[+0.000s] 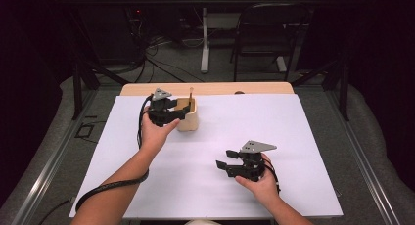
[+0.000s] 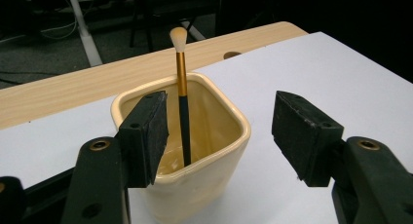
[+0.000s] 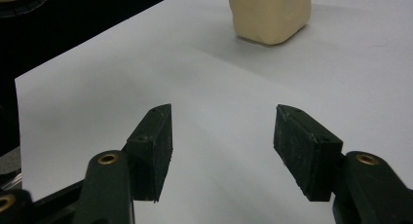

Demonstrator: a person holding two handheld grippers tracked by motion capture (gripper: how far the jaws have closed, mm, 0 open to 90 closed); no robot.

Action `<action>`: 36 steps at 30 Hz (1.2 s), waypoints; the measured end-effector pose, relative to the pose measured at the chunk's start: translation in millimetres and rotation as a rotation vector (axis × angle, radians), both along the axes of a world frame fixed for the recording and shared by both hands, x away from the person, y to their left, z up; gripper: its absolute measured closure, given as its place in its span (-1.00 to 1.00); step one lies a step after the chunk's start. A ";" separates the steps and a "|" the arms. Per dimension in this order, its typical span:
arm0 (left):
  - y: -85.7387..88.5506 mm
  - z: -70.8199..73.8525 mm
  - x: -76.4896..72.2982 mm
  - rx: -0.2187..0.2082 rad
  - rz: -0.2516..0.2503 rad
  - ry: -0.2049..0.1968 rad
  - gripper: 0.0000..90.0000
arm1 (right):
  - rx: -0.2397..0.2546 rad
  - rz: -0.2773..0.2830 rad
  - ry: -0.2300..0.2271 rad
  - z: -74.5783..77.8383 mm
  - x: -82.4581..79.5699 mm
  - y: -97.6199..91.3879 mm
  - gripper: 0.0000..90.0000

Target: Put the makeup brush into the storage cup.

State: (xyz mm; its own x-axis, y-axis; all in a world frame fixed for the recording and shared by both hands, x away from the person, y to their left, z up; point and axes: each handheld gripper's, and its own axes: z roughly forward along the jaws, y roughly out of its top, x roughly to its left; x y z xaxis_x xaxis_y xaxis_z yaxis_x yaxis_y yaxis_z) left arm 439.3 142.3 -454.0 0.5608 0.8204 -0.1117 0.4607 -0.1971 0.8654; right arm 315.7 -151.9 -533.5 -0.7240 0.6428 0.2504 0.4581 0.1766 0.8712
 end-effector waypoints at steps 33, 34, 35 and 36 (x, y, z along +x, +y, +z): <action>26.0 3.5 -37.7 -0.033 -0.018 -0.010 -0.15 | 0.003 -0.010 -0.018 1.5 -0.2 1.1 -0.12; 26.9 3.7 -39.1 -0.034 -0.022 -0.011 -0.15 | 0.001 -0.011 -0.017 2.0 -0.6 1.1 -0.12; 27.5 4.0 -40.7 -0.038 -0.019 -0.010 -0.15 | -0.002 -0.011 -0.020 2.2 -0.6 1.0 -0.12; 28.4 4.1 -42.2 -0.043 -0.021 -0.014 -0.15 | 0.000 -0.012 -0.019 2.4 -0.8 1.0 -0.12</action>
State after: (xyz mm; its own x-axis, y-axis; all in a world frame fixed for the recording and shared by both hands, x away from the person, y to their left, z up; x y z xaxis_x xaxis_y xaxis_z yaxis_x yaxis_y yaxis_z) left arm 397.1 170.7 -450.0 0.5795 0.8032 -0.1381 0.4445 -0.1694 0.8796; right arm 315.0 -150.9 -531.1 -0.7205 0.6518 0.2365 0.4437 0.1713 0.8797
